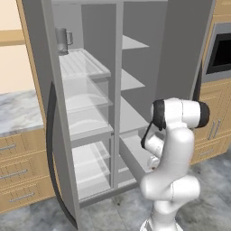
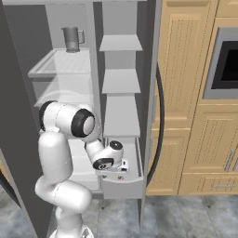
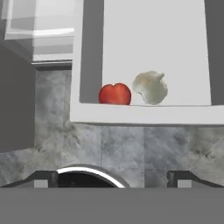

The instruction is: Take the garlic and peach from the fridge shelf and place them in the freezer drawer to begin freezing them.

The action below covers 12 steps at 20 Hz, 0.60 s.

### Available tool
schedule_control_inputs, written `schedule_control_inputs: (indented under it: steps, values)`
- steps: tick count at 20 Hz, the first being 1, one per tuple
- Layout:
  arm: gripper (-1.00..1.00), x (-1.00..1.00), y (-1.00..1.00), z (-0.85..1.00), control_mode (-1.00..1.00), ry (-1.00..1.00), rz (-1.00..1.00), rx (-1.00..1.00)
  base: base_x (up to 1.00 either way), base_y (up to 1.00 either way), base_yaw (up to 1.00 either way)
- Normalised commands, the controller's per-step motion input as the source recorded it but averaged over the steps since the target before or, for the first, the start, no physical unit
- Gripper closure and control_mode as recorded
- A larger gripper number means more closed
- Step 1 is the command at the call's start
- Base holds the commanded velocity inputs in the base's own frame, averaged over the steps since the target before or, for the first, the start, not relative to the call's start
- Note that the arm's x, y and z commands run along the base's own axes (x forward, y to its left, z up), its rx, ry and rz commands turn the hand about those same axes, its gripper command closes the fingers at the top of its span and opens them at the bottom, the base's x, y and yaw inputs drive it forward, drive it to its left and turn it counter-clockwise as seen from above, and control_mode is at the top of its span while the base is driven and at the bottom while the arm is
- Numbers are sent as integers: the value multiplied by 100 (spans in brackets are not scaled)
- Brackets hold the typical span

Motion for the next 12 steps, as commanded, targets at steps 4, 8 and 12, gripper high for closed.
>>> schedule_control_inputs:
  steps: [4,8,12]
  values:
    - [-100,-4,0,88,-100,0,-6,0,0,0,0]
    - [-100,0,0,88,-100,0,-6,0,0,0,0]
    - [-100,0,-3,98,-100,0,-7,0,0,0,0]
